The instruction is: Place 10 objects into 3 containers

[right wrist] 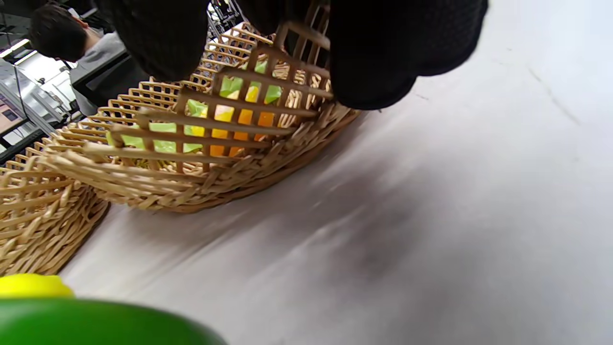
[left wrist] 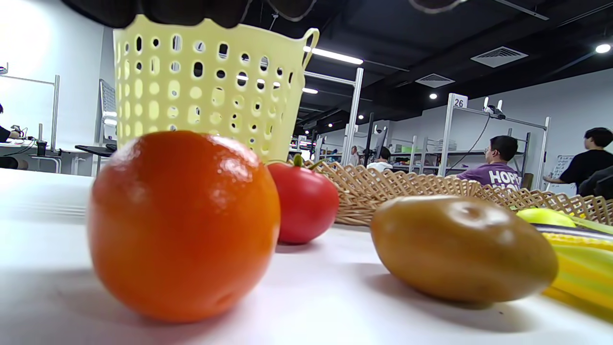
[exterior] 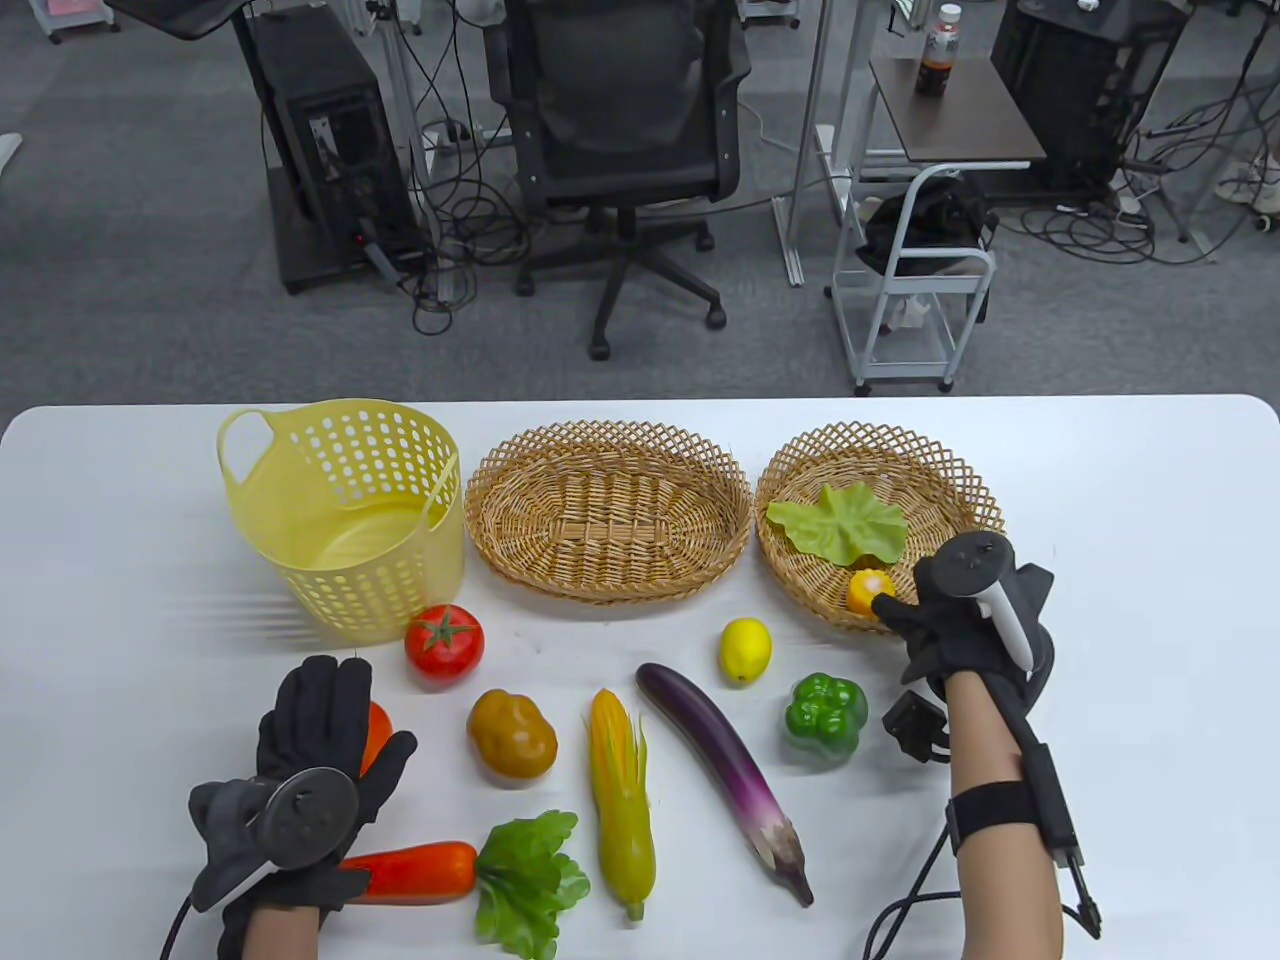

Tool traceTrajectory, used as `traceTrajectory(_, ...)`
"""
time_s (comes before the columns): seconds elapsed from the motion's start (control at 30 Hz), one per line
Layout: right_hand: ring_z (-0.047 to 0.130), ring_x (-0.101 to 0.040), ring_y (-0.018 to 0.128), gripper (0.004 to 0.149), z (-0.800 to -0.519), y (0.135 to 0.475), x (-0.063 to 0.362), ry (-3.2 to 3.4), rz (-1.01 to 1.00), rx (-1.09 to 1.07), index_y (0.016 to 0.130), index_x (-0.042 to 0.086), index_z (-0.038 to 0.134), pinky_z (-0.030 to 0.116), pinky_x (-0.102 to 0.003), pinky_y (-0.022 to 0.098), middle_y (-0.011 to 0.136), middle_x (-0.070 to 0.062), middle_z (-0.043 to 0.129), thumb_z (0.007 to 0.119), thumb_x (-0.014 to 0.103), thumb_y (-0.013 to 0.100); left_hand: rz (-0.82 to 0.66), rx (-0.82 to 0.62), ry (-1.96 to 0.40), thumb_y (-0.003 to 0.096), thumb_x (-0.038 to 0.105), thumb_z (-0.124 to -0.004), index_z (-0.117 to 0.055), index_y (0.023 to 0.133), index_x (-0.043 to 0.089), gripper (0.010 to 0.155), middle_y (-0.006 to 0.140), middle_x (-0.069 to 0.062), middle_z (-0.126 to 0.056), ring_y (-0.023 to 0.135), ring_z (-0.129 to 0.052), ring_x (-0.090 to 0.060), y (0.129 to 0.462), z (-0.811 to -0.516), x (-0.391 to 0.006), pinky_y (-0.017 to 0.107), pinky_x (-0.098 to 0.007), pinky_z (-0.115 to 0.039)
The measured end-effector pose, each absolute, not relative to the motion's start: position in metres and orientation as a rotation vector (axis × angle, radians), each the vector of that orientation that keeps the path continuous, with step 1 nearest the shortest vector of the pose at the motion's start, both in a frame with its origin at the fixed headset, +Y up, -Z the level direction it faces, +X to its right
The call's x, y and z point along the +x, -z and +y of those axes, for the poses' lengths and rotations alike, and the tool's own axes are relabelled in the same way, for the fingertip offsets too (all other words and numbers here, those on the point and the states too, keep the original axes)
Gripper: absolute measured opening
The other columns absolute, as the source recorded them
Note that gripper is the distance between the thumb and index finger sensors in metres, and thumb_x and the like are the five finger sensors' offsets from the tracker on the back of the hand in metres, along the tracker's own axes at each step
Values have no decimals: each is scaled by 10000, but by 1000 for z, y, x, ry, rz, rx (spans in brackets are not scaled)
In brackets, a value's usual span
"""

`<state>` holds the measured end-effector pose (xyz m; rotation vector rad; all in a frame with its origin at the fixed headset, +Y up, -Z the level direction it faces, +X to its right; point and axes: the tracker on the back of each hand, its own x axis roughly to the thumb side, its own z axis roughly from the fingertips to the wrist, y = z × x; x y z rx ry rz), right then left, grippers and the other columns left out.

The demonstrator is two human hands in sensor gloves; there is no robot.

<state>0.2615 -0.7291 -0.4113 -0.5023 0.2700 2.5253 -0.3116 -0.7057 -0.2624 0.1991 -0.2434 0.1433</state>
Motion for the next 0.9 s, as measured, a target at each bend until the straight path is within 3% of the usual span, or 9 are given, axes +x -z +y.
traceTrajectory(0.07, 805, -404, 790, 766, -721, 403, 260, -2553, 252, -454, 1140, 184, 362, 707, -510, 587, 1172, -168, 484, 739, 498, 552, -243, 201, -150, 644, 557, -519, -335, 1184, 52, 762, 1176, -341, -361, 1068, -432, -614, 262, -705, -312, 664, -732, -534)
traceTrajectory(0.13, 725, -451, 882, 754, -714, 393, 256, -2568, 206, -366, 1144, 255, 287, 668, -552, 625, 1222, -143, 287, 686, 533, 567, -245, 203, -151, 645, 558, -519, -334, 1184, 51, 763, 1176, -341, -360, 1069, -433, -612, 263, -705, -312, 665, -731, -535)
traceTrajectory(0.2, 691, -466, 915, 752, -707, 384, 252, -2547, 141, -281, 1139, 269, 286, 662, -569, 629, 1219, -157, 235, 682, 543, 562, -249, 200, -153, 645, 558, -518, -332, 1185, 52, 763, 1176, -344, -357, 1070, -431, -612, 263, -706, -312, 665, -731, -535)
traceTrajectory(0.27, 703, -471, 903, 760, -701, 375, 247, -2502, 141, -209, 1141, 248, 303, 675, -568, 613, 1213, -180, 258, 688, 546, 557, -253, 194, -155, 646, 560, -516, -329, 1186, 55, 763, 1179, -337, -356, 1072, -429, -610, 263, -706, -311, 667, -731, -533)
traceTrajectory(0.5, 709, -482, 914, 850, -697, 350, 214, -2608, 486, 9, 1155, 209, 283, 697, -565, 601, 1214, -207, 309, 708, 591, 526, -259, 182, -172, 645, 562, -514, -326, 1187, 58, 763, 1180, -337, -352, 1075, -427, -607, 263, -706, -312, 669, -729, -533)
traceTrajectory(0.9, 672, -479, 962, 935, -718, 343, 184, -2833, 771, 74, 1143, 245, 191, 695, -564, 615, 1228, -197, 206, 774, 567, 487, -247, 171, -203, 646, 563, -514, -329, 1187, 56, 764, 1179, -338, -355, 1073, -431, -608, 266, -707, -318, 667, -729, -536)
